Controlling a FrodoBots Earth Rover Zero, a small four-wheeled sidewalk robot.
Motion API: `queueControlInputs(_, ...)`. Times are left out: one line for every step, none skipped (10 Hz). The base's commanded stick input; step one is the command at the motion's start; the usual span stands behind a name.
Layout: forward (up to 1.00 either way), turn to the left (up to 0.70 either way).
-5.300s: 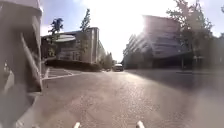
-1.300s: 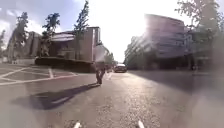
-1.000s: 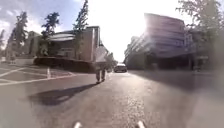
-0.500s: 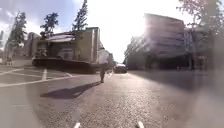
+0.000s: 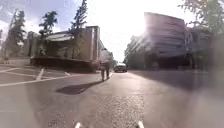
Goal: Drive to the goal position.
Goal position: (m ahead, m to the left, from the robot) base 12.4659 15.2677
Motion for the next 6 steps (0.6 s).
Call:
queueControlInputs(0.7, 0.0)
queueControlInputs(0.7, 0.0)
queueControlInputs(0.7, 0.0)
queueControlInputs(0.7, 0.0)
queueControlInputs(0.7, 0.0)
queueControlInputs(0.7, 0.0)
